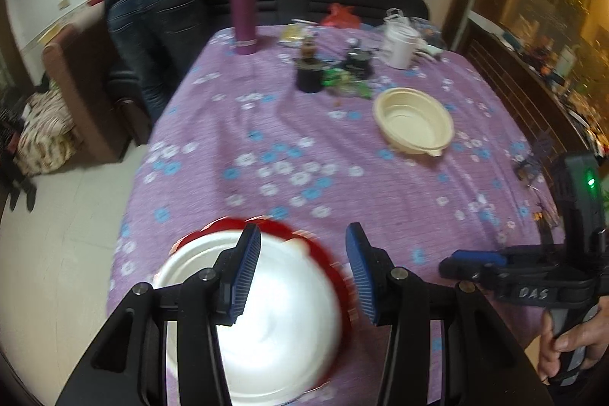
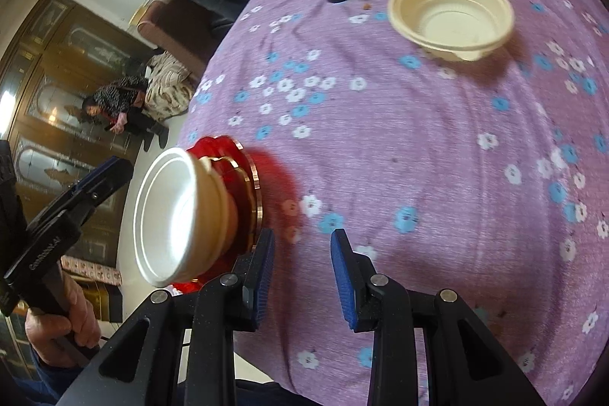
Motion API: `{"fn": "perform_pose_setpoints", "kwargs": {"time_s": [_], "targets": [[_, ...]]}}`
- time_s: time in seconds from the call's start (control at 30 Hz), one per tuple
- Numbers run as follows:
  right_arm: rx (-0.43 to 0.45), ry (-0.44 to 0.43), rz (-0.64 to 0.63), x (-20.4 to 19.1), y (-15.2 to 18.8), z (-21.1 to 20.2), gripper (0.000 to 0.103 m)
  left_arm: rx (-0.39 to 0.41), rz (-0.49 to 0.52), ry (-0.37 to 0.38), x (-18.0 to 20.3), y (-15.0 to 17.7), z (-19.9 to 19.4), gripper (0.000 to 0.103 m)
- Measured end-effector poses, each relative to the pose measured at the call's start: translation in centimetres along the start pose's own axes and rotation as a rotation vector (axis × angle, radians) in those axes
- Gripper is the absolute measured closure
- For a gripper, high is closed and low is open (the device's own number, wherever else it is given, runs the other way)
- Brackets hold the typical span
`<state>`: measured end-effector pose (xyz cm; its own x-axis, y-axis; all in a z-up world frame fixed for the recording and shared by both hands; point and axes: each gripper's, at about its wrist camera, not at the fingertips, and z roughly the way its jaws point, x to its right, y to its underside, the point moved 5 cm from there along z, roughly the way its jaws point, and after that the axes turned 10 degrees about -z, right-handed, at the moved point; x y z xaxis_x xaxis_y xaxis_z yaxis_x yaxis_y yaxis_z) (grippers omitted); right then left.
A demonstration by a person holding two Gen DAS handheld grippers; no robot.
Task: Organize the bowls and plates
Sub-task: 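Move the left gripper to the cream handled bowl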
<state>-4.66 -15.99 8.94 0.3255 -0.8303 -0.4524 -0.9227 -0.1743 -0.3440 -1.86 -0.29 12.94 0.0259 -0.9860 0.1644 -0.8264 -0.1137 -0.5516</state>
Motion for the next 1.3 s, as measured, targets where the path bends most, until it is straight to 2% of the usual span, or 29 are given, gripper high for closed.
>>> {"fn": "perform_pose_setpoints", "kwargs": {"time_s": [0.17, 0.27, 0.53, 0.63, 0.7, 0.87, 0.93, 0.97, 1.0, 1.07, 1.17, 1.3], "targets": [[0.014, 0.011, 0.055, 2.8, 0.8, -1.4, 0.07, -0.063, 0.033, 0.091, 4.9, -1.1, 2.7, 0.057], [0.023, 0.017, 0.083, 4.5, 1.4, -2.3, 0.07, -0.092, 0.042, 0.104, 7.0, -2.1, 4.9, 0.057], [0.041, 0.035, 0.155, 9.0, 3.3, -4.5, 0.069, -0.125, -0.062, 0.068, 9.6, -7.6, 12.2, 0.056], [0.044, 0.043, 0.176, 10.4, 4.0, -5.2, 0.069, -0.145, -0.093, 0.069, 10.8, -10.0, 15.2, 0.047], [0.046, 0.049, 0.192, 11.5, 4.5, -5.7, 0.069, -0.141, -0.104, 0.014, 11.1, -11.4, 17.4, 0.046], [0.046, 0.067, 0.225, 13.9, 5.7, -7.0, 0.069, -0.228, -0.112, -0.057, 11.3, -13.0, 24.2, 0.045], [0.045, 0.078, 0.232, 14.6, 6.0, -7.4, 0.069, -0.255, -0.147, -0.027, 11.0, -13.0, 25.7, 0.046], [0.046, 0.082, 0.24, 15.1, 6.2, -7.7, 0.069, -0.267, -0.169, 0.005, 11.0, -12.9, 26.2, 0.053], [0.046, 0.084, 0.245, 15.5, 6.3, -7.9, 0.069, -0.271, -0.172, 0.014, 11.2, -12.8, 26.4, 0.073], [0.046, 0.09, 0.26, 16.4, 6.7, -8.3, 0.069, -0.28, -0.16, 0.003, 11.4, -12.2, 26.6, 0.09], [0.05, 0.091, 0.28, 17.3, 6.8, -8.7, 0.069, -0.274, -0.166, 0.012, 11.7, -10.9, 25.8, 0.092], [0.064, 0.078, 0.281, 17.5, 6.2, -8.8, 0.069, -0.266, -0.161, 0.021, 11.9, -8.0, 22.7, 0.092]]}}
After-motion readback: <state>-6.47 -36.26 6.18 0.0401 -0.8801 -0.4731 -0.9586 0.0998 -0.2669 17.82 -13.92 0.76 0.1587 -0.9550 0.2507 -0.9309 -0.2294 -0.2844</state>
